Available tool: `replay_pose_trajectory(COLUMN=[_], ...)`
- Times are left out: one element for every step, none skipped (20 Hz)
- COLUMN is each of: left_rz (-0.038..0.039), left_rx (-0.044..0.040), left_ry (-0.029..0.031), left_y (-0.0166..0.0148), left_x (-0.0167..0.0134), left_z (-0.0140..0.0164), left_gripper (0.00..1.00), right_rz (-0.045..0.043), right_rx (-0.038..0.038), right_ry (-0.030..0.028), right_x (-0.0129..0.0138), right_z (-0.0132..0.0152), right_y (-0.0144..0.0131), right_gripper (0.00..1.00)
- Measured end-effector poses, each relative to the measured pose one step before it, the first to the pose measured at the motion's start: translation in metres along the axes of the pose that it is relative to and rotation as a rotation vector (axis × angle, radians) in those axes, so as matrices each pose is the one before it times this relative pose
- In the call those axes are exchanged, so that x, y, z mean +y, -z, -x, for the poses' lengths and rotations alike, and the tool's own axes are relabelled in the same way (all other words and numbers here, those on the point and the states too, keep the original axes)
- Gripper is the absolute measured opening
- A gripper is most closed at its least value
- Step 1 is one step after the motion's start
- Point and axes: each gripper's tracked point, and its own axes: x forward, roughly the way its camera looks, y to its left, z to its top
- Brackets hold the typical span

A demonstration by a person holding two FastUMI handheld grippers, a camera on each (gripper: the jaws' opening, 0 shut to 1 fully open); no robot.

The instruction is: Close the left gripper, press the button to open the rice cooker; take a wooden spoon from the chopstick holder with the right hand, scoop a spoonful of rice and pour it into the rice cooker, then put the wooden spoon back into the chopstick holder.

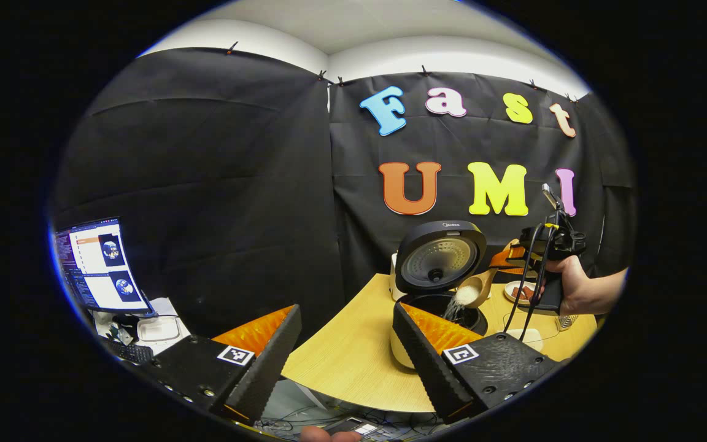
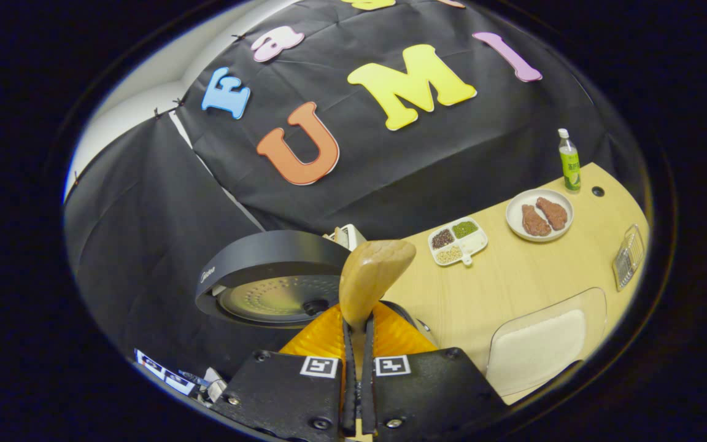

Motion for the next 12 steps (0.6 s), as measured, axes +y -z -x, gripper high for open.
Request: replay_pose_trajectory(left_rz=[-0.00130,-0.00098,-0.00019,0.00009,0.00229,0.00168,-0.00123,-0.00117,0.00083,0.00124,-0.00028,-0.00072], left_rx=[0.00000,-0.00093,-0.00025,0.00009,0.00035,0.00146,0.00284,-0.00141,-0.00132,-0.00102,0.00009,-0.00089], left_ry=[-0.00145,-0.00094,-0.00041,-0.00145,0.00011,0.00109,-0.00096,-0.00037,0.00041,0.00120,0.00193,0.00221], left_y=[0.00063,0.00009,0.00023,0.00071,0.00048,0.00027,0.00096,-0.00081,-0.00021,0.00048,-0.00016,-0.00038], left_x=[0.00064,0.00009,0.00080,0.00092,0.00117,0.00007,0.00118,0.00147,0.00023,-0.00056,0.00054,-0.00038], left_z=[-0.00028,0.00084,0.00085,0.00113,0.00005,0.00028,0.00017,0.00056,0.00074,-0.00026,0.00098,0.00058], left_gripper=[0.96,0.96,0.96,0.96,0.96,0.96,0.96,0.96,0.96,0.96,0.96,0.96], right_rz=[0.02917,0.02520,0.01749,0.01145,0.01137,0.01693,0.02099,0.02365,0.02540,0.02105,0.01771,0.01552], right_rx=[-0.00017,-0.00201,-0.00192,-0.00158,-0.00319,-0.00297,-0.00273,-0.00401,-0.00532,-0.00365,-0.00254,-0.00222], right_ry=[0.00013,0.00039,0.00076,0.00227,0.00256,0.00349,0.00457,0.00603,0.00449,0.00446,0.00261,0.00085], right_x=[0.00115,0.00106,0.00059,0.00091,0.00131,0.00085,0.00136,-0.00014,0.00127,0.00120,0.00081,0.00162], right_z=[0.00115,-0.00015,0.00063,0.00016,0.00066,0.00013,0.00104,0.00071,0.00045,0.00051,-0.00026,-0.00006], right_y=[-0.00164,-0.00111,-0.00004,-0.00018,-0.00037,-0.00120,0.00015,-0.00042,-0.00003,-0.00054,0.00056,-0.00004], right_gripper=[0.09,0.09,0.09,0.09,0.09,0.09,0.09,0.09,0.09,0.09,0.09,0.09])
